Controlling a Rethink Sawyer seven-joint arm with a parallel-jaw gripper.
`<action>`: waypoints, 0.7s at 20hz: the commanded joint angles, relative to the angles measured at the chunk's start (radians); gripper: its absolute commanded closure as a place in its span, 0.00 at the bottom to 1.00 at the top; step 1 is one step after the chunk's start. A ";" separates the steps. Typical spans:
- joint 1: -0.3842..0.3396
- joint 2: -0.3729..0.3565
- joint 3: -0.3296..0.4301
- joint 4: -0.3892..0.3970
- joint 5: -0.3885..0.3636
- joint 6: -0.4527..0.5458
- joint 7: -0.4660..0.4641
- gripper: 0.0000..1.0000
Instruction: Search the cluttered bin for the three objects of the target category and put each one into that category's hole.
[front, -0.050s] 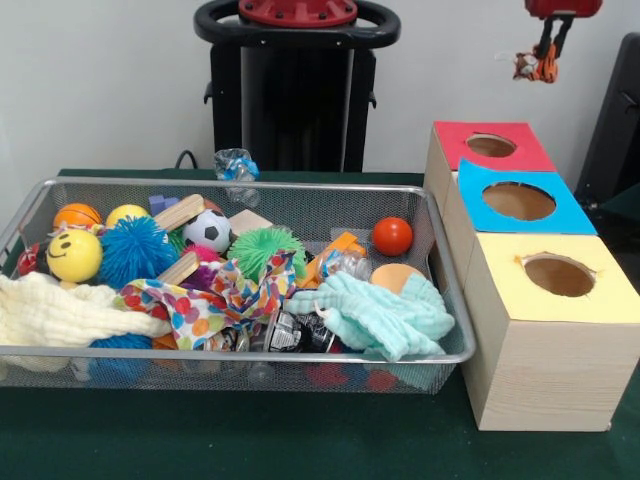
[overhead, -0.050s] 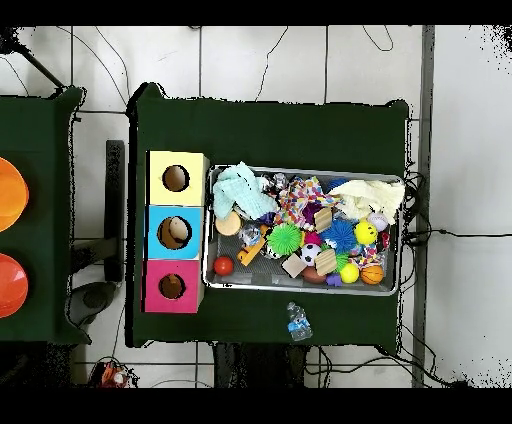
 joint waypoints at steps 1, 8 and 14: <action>-0.068 0.074 0.010 -0.230 -0.024 0.103 0.108 1.00; -0.107 0.066 0.042 -0.218 -0.017 0.076 0.096 1.00; -0.138 0.063 0.063 -0.204 -0.027 0.057 0.075 1.00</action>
